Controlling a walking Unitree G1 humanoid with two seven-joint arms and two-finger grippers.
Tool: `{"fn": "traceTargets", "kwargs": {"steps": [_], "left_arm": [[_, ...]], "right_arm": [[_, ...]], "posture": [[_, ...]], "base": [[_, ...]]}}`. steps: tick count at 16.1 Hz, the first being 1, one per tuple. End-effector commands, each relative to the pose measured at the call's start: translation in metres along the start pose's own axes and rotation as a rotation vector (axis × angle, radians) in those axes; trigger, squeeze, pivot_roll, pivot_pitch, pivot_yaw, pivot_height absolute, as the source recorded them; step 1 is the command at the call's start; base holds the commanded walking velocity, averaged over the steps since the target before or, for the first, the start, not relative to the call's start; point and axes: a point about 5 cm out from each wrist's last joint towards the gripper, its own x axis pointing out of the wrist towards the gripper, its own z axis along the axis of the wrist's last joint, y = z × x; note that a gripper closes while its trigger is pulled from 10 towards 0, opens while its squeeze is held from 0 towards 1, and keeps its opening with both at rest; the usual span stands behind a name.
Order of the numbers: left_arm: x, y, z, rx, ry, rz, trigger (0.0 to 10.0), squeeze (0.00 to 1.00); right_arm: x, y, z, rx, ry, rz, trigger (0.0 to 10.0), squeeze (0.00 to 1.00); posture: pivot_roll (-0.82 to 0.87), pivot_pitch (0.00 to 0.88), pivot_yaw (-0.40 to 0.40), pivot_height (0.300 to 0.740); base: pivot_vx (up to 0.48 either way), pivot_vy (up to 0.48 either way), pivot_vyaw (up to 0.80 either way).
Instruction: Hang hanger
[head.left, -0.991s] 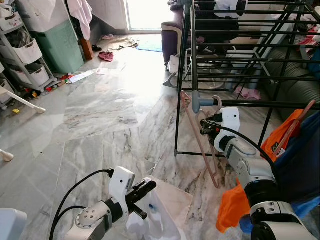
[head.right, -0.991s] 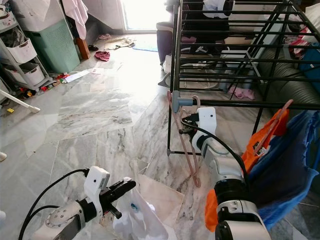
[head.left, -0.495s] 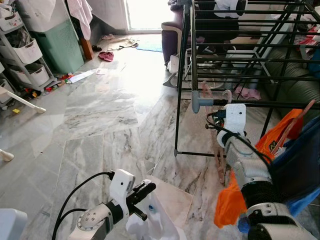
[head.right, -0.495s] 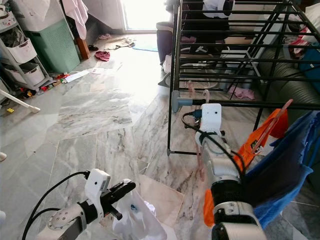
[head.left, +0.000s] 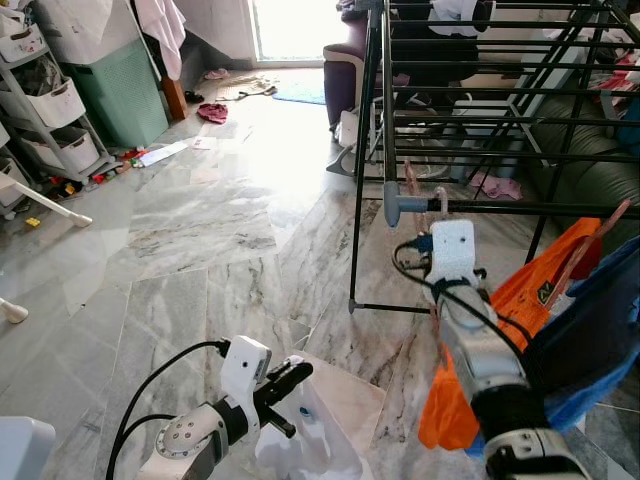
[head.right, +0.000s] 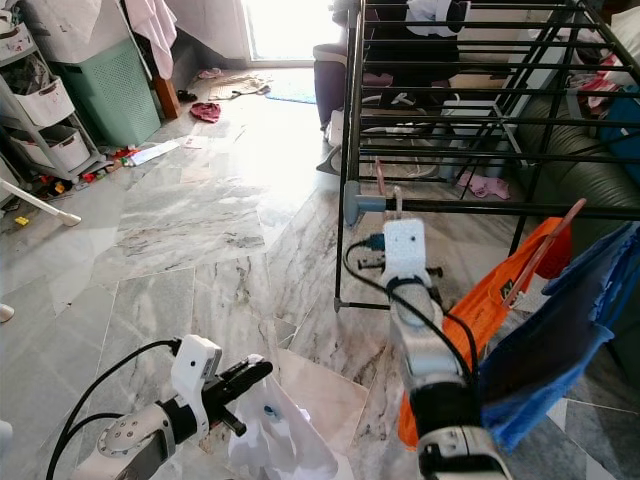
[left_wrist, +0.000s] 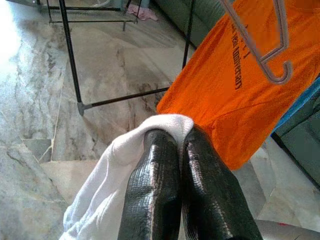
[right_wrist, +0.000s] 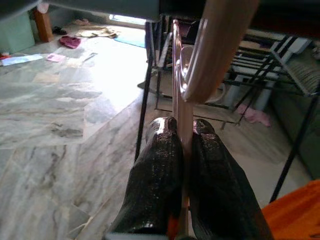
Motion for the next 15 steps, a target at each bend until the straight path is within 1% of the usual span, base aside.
{"fn": "traceTargets", "kwargs": {"steps": [1, 3, 5, 7, 9, 13, 15], "left_arm": [[0.0, -0.001, 0.01, 0.031, -0.03, -0.003, 10.0, 0.0], [0.001, -0.002, 0.01, 0.032, -0.034, -0.004, 10.0, 0.0], [0.001, -0.003, 0.012, 0.035, -0.037, -0.005, 10.0, 0.0], [0.002, -0.004, 0.016, 0.037, -0.046, -0.005, 10.0, 0.0], [0.002, -0.004, 0.019, 0.042, -0.052, -0.003, 10.0, 0.0], [0.001, -0.005, 0.021, 0.046, -0.051, -0.004, 10.0, 0.0], [0.001, -0.005, 0.02, 0.046, -0.048, -0.001, 10.0, 0.0]], "right_arm": [[-0.002, -0.001, 0.0, -0.027, -0.011, -0.02, 10.0, 0.0], [-0.006, -0.004, -0.003, -0.073, -0.021, -0.065, 10.0, 0.0], [-0.014, -0.006, -0.008, -0.133, -0.057, -0.113, 10.0, 0.0], [-0.02, -0.007, -0.013, -0.182, -0.083, -0.133, 10.0, 0.0], [-0.024, -0.005, -0.021, -0.193, -0.071, -0.132, 10.0, 0.0], [-0.03, -0.001, -0.027, -0.214, -0.073, -0.121, 10.0, 0.0], [-0.031, -0.001, -0.03, -0.164, -0.046, -0.117, 10.0, 0.0]], "posture": [[-0.07, 0.025, 0.042, 0.74], [-0.08, 0.026, 0.043, 0.74], [-0.08, 0.025, 0.044, 0.74], [-0.08, 0.024, 0.048, 0.74], [-0.08, 0.025, 0.051, 0.74], [-0.08, 0.024, 0.055, 0.74], [-0.08, 0.022, 0.052, 0.74]], "base": [[0.0, 0.0, 0.0], [0.0, 0.0, 0.0], [0.0, 0.0, 0.0], [0.0, 0.0, 0.0], [0.0, 0.0, 0.0], [0.0, 0.0, 0.0], [0.0, 0.0, 0.0]]}}
